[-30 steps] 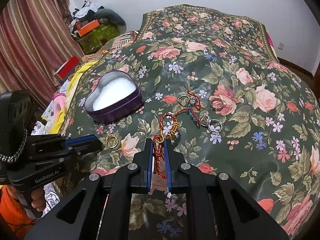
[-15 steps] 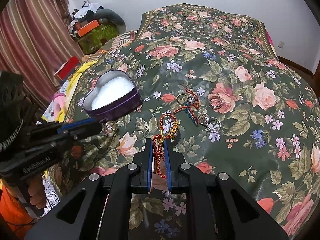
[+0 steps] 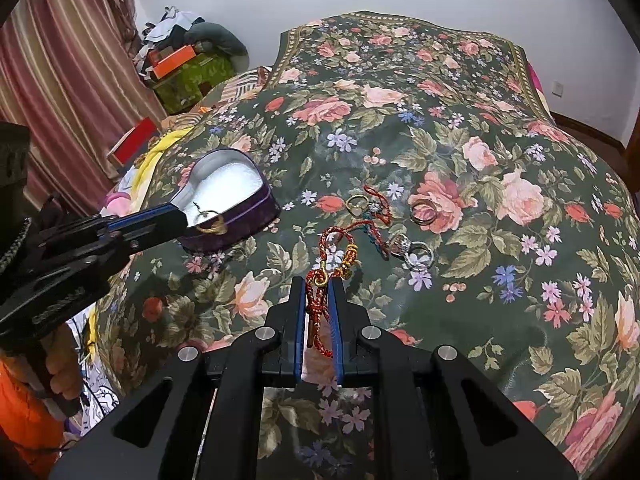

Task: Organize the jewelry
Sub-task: 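Lift the earring and bracelet and carry both toward the heart tin, then lower the earring into the heart tin and open the left tool, then lower the red bracelet onto the tin's foam and open the right tool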

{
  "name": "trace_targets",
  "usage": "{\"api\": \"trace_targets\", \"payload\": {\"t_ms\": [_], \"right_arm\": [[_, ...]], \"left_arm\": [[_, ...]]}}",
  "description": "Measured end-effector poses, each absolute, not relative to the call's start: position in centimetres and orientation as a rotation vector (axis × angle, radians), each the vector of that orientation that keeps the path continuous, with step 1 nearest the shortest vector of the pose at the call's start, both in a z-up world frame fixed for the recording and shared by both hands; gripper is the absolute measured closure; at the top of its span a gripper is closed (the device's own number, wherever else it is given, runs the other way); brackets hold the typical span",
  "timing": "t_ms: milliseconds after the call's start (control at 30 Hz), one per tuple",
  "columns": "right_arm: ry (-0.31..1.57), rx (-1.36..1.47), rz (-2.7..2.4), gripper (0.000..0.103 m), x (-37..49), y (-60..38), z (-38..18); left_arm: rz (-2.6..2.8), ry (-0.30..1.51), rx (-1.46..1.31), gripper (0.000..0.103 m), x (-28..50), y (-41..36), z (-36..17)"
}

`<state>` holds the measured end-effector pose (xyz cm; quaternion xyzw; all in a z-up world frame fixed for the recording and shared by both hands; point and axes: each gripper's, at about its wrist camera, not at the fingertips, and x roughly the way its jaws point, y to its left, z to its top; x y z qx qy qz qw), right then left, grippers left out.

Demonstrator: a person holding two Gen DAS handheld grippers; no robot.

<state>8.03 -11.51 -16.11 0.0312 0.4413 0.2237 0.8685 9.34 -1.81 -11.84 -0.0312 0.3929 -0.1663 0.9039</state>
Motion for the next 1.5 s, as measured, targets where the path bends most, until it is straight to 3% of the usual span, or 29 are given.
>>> {"api": "trace_targets", "payload": {"t_ms": [533,1000,1233,1500], "right_arm": [[0.921,0.054,0.474,0.093,8.2,-11.1,-16.1],[0.875,0.019,0.514,0.093,9.2,-9.2,-14.4],[0.82,-0.018,0.562,0.093,10.6,-5.9,-12.5],[0.817,-0.047,0.631,0.093,12.1,-1.9,-12.3]], "left_arm": [[-0.252,0.881,0.078,0.095,11.3,-0.5,-13.5],[-0.221,0.877,0.008,0.095,11.5,1.1,-13.0],[-0.181,0.828,-0.051,0.081,10.4,3.6,-11.4],[-0.123,0.784,-0.083,0.08,9.7,6.6,-10.5]]}}
